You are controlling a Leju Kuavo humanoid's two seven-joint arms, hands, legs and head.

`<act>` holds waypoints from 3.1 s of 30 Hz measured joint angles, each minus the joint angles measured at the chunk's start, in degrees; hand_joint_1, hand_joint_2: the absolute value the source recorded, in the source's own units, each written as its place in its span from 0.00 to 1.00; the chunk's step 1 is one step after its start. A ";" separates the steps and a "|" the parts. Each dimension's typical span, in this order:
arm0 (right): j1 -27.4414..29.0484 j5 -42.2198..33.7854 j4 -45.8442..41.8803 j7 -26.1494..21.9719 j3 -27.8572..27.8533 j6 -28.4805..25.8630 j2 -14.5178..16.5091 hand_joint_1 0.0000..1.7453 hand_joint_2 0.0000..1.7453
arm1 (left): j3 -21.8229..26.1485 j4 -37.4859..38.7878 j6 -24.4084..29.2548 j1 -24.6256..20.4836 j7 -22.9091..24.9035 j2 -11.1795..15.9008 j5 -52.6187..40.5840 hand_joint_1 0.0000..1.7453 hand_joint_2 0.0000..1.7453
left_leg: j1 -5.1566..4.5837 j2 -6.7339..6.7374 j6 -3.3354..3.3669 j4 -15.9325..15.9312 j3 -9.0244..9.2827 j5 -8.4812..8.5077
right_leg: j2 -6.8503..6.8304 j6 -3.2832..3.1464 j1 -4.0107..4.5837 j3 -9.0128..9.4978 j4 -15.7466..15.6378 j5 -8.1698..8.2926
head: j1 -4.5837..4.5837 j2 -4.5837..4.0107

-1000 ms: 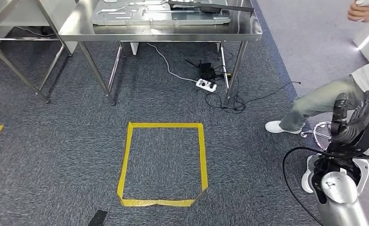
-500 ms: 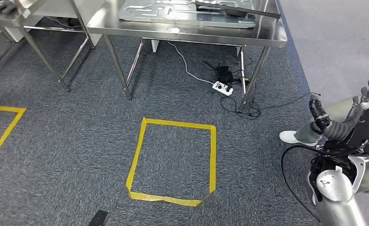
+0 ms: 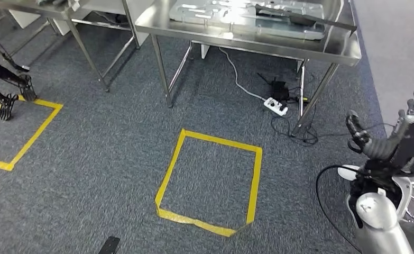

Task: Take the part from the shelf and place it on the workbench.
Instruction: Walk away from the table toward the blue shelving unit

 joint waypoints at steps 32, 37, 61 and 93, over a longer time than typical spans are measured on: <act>-0.09 1.57 -0.49 1.02 0.02 -0.01 -0.45 0.00 1.00 | 0.00 -0.01 -0.23 0.37 -0.72 -0.09 -0.13 0.00 0.00 | -0.44 1.05 -0.53 0.43 -0.46 -0.33 | -1.08 -1.12 0.05 -0.21 -0.53 0.64 | -0.16 0.00; -0.13 1.73 -0.48 1.04 0.02 0.00 -0.57 0.00 1.00 | 0.00 -0.01 -0.22 -0.03 -0.78 -0.19 -0.14 0.00 0.00 | -0.11 6.12 -1.61 14.44 -7.43 -6.37 | -4.94 -2.16 0.52 0.07 -0.84 0.55 | -0.74 0.00; 0.62 2.81 -0.33 1.67 0.02 0.00 -1.29 0.00 1.00 | 0.00 0.00 -0.32 0.28 -0.54 -0.07 -0.01 0.00 0.00 | 0.26 -2.01 -0.51 -0.41 -0.14 0.24 | -0.18 -0.45 -0.15 -0.51 0.33 -0.22 | -0.19 0.00; 2.04 3.42 -0.33 1.72 0.04 -0.01 -1.77 0.00 0.00 | -0.01 0.00 -0.32 0.44 -0.51 -0.13 -0.03 0.00 0.00 | -0.41 -0.77 -0.32 0.87 -0.82 -0.12 | -0.72 -1.42 0.11 -0.32 0.74 -0.38 | -0.74 0.00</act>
